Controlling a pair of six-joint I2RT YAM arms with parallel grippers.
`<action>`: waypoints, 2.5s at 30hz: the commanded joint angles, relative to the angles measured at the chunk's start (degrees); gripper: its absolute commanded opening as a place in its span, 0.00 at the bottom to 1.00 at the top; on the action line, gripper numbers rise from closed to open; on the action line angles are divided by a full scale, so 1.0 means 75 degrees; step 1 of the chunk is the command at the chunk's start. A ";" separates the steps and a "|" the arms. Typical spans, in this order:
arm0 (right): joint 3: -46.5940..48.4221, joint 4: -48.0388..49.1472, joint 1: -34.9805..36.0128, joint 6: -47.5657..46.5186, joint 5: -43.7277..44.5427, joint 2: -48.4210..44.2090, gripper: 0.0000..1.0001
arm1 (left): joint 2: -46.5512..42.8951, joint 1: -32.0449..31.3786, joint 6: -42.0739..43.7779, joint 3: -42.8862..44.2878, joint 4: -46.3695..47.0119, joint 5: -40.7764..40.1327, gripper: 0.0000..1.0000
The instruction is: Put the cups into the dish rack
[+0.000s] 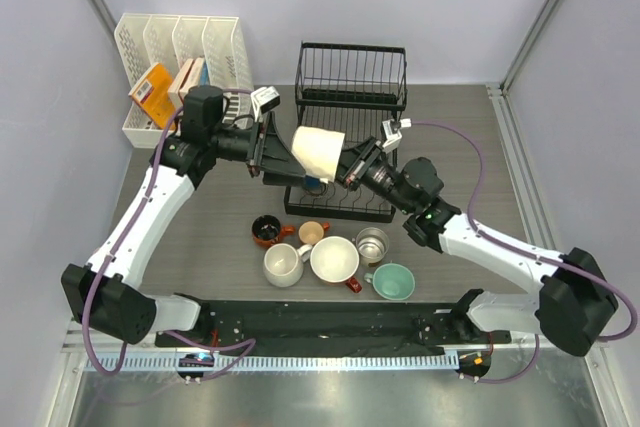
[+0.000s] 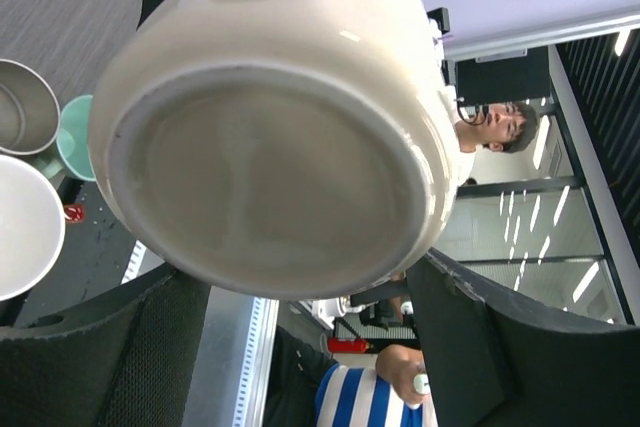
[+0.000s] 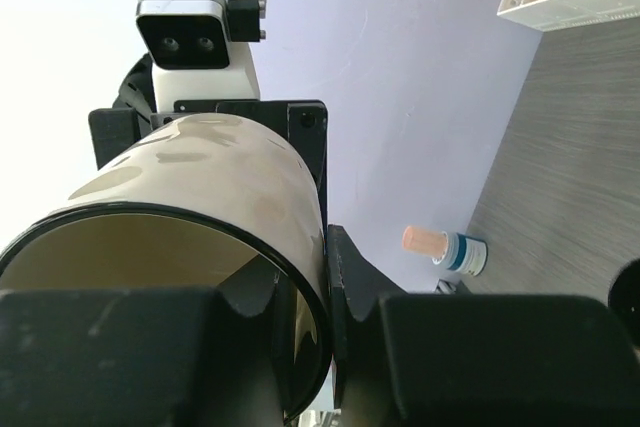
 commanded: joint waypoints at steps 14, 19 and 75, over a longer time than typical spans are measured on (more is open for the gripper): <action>0.0641 0.2576 0.0672 0.0441 0.0694 0.1523 0.01 | -0.0311 0.0088 -0.0880 -0.0375 0.1157 -0.0267 0.60; 0.0372 0.2705 0.0918 0.0477 0.0823 0.1641 0.01 | -0.0346 0.0240 -0.0938 -0.0445 0.1345 -0.0290 0.43; -0.0601 -0.6107 0.1270 -0.1610 0.4901 -0.5941 0.62 | 0.2161 -0.2747 0.5096 0.2354 -0.3132 -0.7121 0.00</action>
